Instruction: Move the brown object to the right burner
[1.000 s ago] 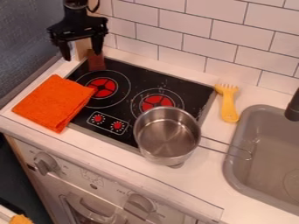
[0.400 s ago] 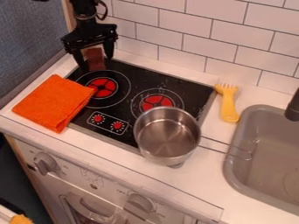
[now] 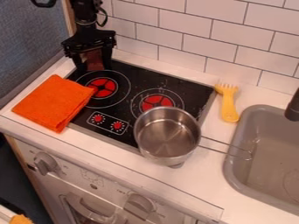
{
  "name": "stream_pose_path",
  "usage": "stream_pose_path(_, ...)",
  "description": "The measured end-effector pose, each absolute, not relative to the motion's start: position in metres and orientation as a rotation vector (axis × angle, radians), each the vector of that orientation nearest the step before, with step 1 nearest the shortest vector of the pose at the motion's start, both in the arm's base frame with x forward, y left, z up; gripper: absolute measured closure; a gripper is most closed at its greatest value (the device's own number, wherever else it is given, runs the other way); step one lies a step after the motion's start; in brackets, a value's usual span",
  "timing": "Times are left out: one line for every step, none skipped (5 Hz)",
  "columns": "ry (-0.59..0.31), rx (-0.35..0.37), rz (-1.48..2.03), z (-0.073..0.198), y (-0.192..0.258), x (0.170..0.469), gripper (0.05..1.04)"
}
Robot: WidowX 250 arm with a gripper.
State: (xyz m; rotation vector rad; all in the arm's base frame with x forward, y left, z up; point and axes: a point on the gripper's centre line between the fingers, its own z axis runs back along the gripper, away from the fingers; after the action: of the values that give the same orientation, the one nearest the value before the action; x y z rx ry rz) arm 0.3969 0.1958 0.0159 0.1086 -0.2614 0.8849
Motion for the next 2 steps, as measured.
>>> stream_pose_path(-0.263, 0.121, 0.842, 0.0158, 0.1967, 0.3992, 0.402)
stream_pose_path(-0.264, 0.131, 0.836, 0.0167, 0.1952, 0.4001, 0.477)
